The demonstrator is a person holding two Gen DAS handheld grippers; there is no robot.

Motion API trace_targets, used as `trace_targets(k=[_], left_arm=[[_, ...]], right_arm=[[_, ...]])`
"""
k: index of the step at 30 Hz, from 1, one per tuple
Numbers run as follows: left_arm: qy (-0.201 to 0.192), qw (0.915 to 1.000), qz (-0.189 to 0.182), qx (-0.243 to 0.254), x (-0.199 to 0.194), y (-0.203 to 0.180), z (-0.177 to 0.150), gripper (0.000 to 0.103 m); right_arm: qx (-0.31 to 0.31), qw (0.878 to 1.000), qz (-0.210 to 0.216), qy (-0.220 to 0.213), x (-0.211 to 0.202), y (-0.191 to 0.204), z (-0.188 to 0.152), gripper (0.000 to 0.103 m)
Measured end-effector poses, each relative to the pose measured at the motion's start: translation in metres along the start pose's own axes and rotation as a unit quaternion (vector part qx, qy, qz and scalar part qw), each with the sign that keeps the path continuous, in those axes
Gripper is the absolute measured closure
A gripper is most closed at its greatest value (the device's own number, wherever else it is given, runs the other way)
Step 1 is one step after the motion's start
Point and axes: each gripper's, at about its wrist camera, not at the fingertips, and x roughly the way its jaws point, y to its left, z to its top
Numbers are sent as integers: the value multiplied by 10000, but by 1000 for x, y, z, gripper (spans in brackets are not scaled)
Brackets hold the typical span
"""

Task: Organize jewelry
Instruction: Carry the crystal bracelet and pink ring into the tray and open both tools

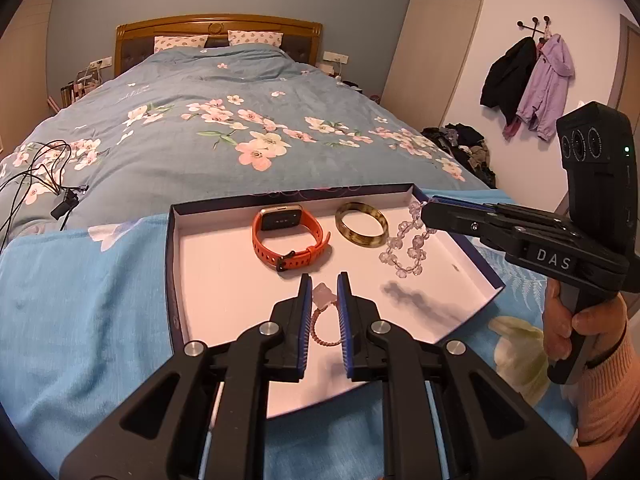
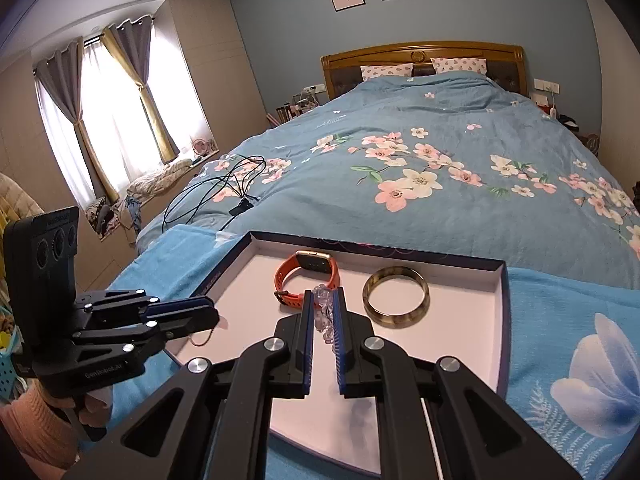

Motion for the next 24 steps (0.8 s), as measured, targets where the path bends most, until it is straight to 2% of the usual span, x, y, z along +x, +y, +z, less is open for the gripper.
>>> trace_targets(k=[10,16,24], left_arm=[[136,9998,127,-70,25,4,8,90],[280,9994,149,-128,38,10,5,90],[509,9983,193,-209,62,15,8,90]], right_arm=[[301,9993,129,159,26,-6,4,96],[452,9986,-26,277,33,-21,1,95],[263,9977,-304,550,40,-31,-7,95]])
